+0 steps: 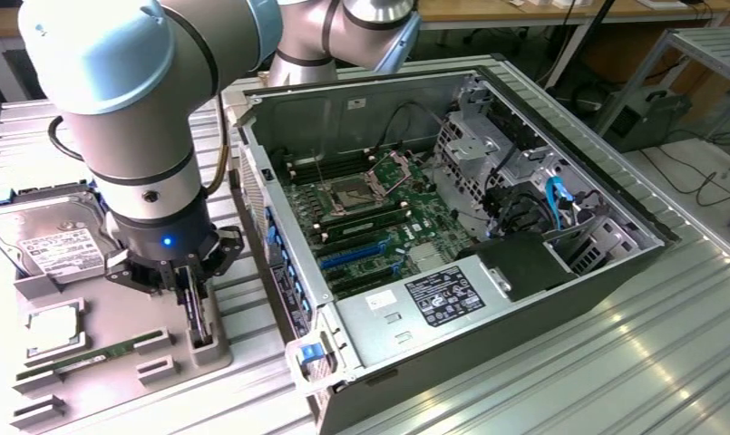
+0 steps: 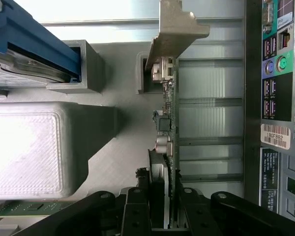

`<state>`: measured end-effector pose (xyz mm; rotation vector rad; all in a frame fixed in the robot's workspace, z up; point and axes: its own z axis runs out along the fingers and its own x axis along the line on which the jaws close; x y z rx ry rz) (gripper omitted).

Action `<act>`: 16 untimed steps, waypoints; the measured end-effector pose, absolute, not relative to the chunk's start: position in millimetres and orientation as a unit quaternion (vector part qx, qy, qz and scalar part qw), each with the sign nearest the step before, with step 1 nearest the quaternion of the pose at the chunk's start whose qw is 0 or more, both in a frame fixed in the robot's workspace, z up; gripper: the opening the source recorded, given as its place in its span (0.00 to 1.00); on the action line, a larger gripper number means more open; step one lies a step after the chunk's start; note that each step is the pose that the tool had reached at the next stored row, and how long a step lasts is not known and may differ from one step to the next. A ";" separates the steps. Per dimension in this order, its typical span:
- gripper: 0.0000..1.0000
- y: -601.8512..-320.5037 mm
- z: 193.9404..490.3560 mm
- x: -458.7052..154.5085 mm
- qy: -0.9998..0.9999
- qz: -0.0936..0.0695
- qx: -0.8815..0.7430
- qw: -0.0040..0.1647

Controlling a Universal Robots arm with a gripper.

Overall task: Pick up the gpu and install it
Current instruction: 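Pick up the gpu and move the gpu toward the slot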

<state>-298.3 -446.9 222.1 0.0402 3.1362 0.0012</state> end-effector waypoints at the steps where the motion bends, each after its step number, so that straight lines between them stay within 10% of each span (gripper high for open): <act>1: 0.27 -446.9 222.1 -298.3 1.000 0.000 0.013 0.003; 16: 0.27 -447.0 235.2 -298.3 1.000 0.000 0.013 0.003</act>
